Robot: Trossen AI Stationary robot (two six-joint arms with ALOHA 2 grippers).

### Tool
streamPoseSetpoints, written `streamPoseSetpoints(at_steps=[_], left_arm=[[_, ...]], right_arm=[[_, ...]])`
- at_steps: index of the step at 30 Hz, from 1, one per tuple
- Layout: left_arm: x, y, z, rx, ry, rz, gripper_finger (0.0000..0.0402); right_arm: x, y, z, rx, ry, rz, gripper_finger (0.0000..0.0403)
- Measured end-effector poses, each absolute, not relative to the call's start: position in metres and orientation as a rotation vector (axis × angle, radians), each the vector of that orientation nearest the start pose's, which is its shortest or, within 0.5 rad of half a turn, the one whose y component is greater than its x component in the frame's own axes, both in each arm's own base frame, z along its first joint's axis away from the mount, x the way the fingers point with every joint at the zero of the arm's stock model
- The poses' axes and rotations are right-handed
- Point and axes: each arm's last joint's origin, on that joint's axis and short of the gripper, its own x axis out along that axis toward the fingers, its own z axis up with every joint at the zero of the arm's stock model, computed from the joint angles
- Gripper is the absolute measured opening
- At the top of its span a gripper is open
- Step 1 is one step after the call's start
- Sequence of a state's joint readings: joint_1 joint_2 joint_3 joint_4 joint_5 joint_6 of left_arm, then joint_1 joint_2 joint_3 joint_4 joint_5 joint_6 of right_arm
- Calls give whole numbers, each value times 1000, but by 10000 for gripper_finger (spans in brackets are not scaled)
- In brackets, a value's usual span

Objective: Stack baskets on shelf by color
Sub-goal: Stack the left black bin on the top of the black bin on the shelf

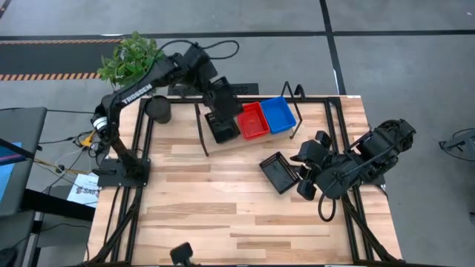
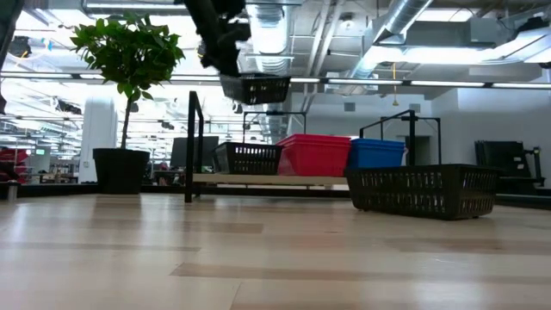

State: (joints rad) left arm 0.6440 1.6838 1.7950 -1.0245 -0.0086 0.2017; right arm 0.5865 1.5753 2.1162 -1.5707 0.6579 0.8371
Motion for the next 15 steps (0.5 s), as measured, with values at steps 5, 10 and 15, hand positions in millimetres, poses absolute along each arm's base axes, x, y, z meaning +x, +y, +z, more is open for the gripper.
streamPoseSetpoints(at_steps=[5,10,15], left_arm=[[283,221,351,-186,1032,443,0],[296,226,325,-249,1108,394,0],[298,229,320,-271,1120,419,0]], right_arm=[[216,122,467,184,728,-393,134],[215,122,467,183,727,-393,134],[215,122,467,182,727,-393,134]])
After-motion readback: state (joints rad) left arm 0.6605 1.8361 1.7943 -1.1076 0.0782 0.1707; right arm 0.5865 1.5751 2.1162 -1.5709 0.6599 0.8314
